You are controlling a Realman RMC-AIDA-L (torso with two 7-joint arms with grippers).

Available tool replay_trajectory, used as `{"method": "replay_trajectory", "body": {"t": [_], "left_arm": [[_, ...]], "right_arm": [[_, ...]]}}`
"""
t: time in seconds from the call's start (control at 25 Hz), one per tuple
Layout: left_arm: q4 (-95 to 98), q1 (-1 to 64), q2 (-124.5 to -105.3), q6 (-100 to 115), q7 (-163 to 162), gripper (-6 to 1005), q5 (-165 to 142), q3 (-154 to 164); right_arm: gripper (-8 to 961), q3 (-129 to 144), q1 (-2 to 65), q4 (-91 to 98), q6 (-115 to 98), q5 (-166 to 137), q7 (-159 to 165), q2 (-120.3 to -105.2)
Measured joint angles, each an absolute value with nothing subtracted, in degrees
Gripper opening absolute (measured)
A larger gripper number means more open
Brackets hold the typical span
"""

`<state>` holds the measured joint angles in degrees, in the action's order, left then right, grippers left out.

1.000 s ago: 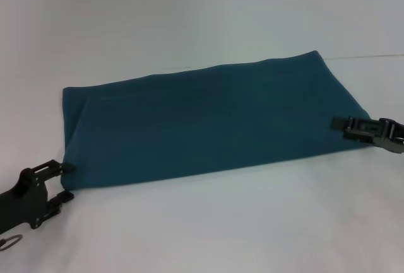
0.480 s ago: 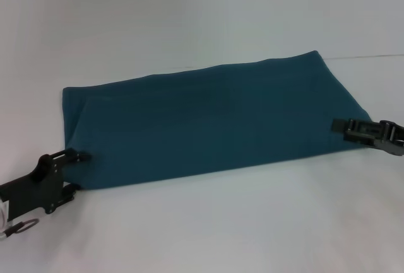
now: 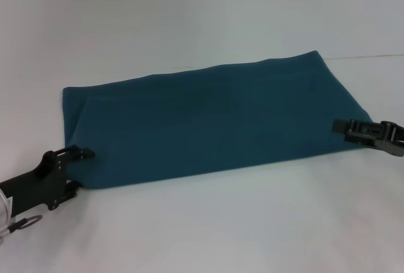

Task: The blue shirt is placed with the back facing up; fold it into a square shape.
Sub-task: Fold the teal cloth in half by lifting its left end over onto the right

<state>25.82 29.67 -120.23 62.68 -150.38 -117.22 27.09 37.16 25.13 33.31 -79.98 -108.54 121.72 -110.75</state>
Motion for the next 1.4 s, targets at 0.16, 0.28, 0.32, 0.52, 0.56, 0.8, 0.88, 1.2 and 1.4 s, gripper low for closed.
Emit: {"method": "replay_trajectory", "body": {"t": [0.16, 0.28, 0.32, 0.52, 0.56, 0.8, 0.88, 1.2, 1.4], "left_arm": [[27.9, 28.4, -120.49, 66.3, -149.9, 639, -116.3, 26.7], [29.9, 27.1, -120.92, 69.6, -149.7, 639, -114.7, 26.3], [30.1, 26.8, -120.98, 70.2, -149.5, 639, -114.2, 26.1], [29.7, 26.4, -120.85, 70.4, -149.8, 639, -115.3, 26.0], [29.6, 26.3, -120.84, 70.3, -149.8, 639, -115.6, 25.9], [29.8, 24.6, -121.00, 70.5, -150.7, 639, -115.8, 25.8], [29.7, 24.4, -121.08, 70.4, -150.8, 639, -115.8, 26.0], [28.3, 25.7, -121.10, 68.3, -151.3, 639, -116.8, 27.0], [26.3, 27.2, -120.74, 65.6, -151.1, 638, -117.2, 27.0]], "right_arm": [[734, 37.2, 25.2, 33.3, -80.0, -108.5, 121.7, -110.88], [734, 37.1, 25.2, 33.3, -80.0, -108.5, 121.7, -110.98], [734, 37.1, 25.2, 33.3, -80.0, -108.5, 121.7, -111.00], [734, 37.1, 25.2, 33.3, -79.9, -108.5, 121.7, -111.03], [734, 37.1, 25.2, 33.3, -79.8, -108.5, 121.7, -111.03], [734, 37.1, 25.1, 33.0, -79.8, -108.5, 121.7, -110.98], [734, 37.1, 25.1, 32.7, -79.8, -108.5, 121.7, -110.94], [734, 37.1, 25.0, 32.6, -79.6, -108.5, 121.6, -110.92], [734, 37.1, 25.0, 32.6, -79.6, -108.5, 121.6, -110.91]]}}
